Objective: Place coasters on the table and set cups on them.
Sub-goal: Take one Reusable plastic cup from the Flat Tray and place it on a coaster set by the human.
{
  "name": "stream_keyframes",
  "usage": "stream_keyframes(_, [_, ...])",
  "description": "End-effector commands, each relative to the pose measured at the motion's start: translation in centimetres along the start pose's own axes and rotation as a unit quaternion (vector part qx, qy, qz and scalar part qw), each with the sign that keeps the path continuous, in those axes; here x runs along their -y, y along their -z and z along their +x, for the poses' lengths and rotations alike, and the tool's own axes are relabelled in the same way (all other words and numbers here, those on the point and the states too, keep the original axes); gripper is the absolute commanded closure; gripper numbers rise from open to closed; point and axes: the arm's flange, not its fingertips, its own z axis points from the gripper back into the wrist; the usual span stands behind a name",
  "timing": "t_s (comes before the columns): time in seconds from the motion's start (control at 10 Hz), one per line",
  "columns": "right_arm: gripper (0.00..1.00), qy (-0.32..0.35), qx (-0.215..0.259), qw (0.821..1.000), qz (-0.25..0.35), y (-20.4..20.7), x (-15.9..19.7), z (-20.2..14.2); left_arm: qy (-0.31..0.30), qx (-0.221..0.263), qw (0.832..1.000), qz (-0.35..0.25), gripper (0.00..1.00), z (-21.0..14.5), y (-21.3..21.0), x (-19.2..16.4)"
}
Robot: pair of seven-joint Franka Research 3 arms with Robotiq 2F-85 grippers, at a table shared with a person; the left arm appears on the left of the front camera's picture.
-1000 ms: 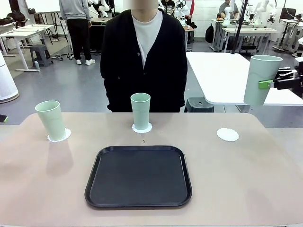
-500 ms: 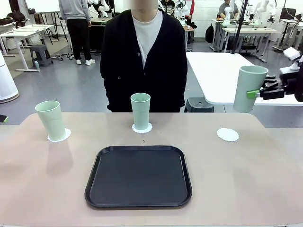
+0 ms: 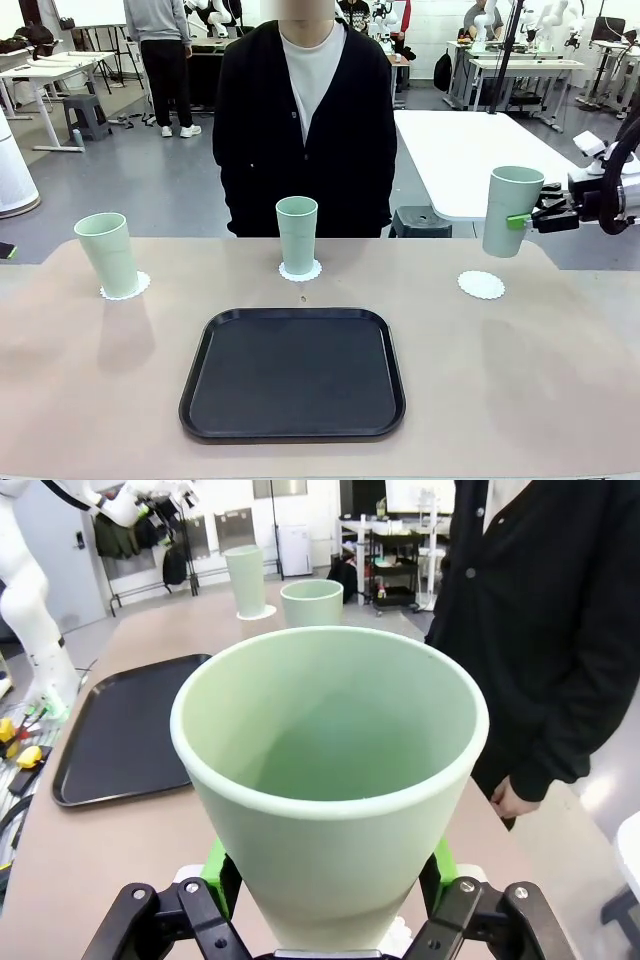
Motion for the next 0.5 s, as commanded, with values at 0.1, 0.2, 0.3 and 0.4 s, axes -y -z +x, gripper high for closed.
stream_keyframes(0.1, [0.15,-0.006,0.037,0.999,0.002,1.4,1.5,-1.8,-0.001,0.009,1.0,0.0,0.0,0.1,0.0,0.2])
stream_keyframes(0.2, [0.15,-0.003,0.047,0.999,0.012,1.5,1.5,-2.5,-0.001,0.009,1.0,0.0,0.0,0.1,0.0,0.2])
stream_keyframes(0.3, [0.15,0.005,0.052,0.999,0.014,1.6,1.6,-3.2,-0.001,0.009,1.0,0.0,0.0,0.1,0.0,0.2])
stream_keyframes(0.4, [0.15,0.012,0.053,0.998,0.014,1.7,1.6,-3.9,-0.001,0.009,1.0,0.0,0.0,0.1,0.0,0.2])
